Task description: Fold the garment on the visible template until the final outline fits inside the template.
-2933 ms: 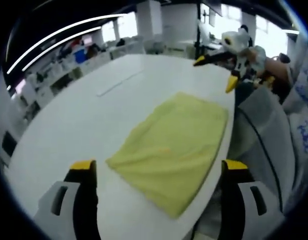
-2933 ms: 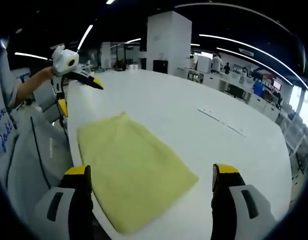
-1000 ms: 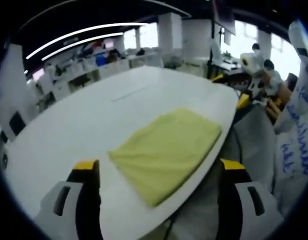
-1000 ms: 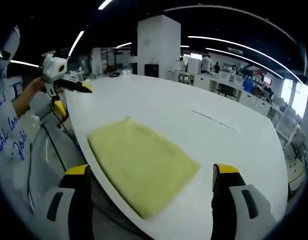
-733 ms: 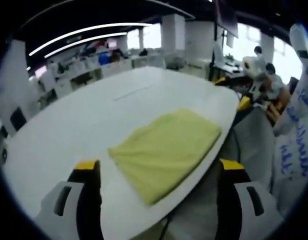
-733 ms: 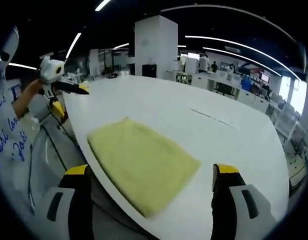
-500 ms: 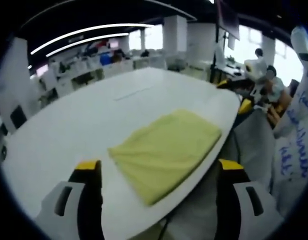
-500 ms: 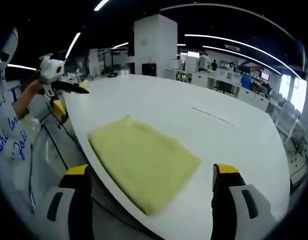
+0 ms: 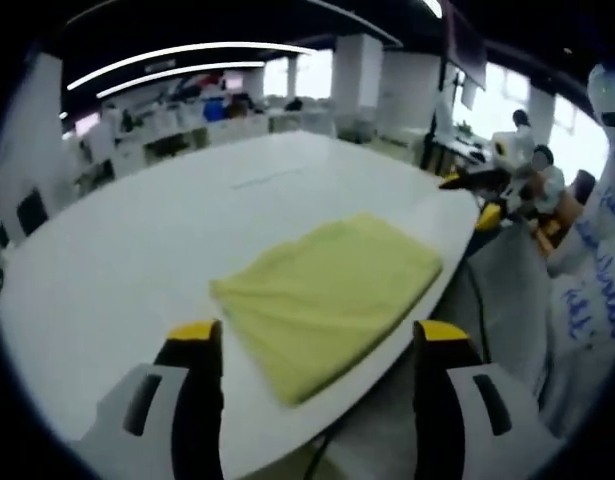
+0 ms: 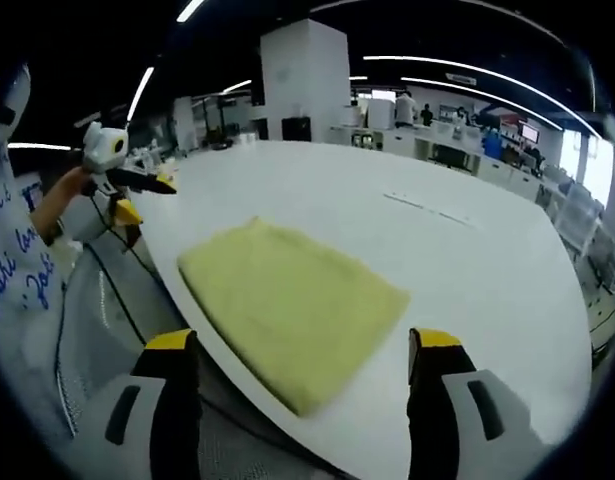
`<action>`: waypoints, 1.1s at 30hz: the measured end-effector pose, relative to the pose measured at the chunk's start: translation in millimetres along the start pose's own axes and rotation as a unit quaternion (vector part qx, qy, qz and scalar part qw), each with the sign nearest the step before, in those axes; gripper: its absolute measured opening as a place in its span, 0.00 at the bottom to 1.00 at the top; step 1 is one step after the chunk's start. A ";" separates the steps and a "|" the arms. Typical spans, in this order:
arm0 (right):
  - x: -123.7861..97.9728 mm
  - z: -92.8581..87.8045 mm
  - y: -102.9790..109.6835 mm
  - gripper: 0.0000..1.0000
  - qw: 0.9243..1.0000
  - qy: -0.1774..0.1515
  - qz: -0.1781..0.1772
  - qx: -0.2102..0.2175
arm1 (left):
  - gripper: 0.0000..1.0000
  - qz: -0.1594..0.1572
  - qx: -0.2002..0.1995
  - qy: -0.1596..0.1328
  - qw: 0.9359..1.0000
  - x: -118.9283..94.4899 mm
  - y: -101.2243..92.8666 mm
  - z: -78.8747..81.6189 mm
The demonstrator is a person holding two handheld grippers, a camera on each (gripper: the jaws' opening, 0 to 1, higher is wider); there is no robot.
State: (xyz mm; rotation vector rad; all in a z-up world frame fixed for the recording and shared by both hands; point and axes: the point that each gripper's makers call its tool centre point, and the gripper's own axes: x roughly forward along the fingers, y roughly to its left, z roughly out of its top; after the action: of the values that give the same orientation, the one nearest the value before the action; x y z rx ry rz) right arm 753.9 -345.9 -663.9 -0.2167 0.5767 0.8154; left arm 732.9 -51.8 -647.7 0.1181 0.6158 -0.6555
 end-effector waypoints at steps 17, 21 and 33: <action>12.4 -45.9 -6.4 0.46 0.996 0.040 0.011 0.082 | 0.41 -0.030 -0.087 0.019 0.996 22.0 13.6 -41.4; 15.2 -56.3 -6.3 0.33 0.992 0.054 0.017 0.111 | 0.36 -0.035 -0.106 0.035 0.993 26.4 16.3 -55.8; 23.2 -80.3 -2.3 0.23 0.986 0.100 0.031 0.133 | 0.30 -0.035 -0.153 0.058 0.986 37.5 22.1 -87.8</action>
State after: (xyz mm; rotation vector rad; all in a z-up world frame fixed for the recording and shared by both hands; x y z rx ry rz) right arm 736.1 -364.8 -743.4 -0.0349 0.8777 0.7719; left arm 725.8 -28.8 -742.7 -0.1536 0.8282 -0.6172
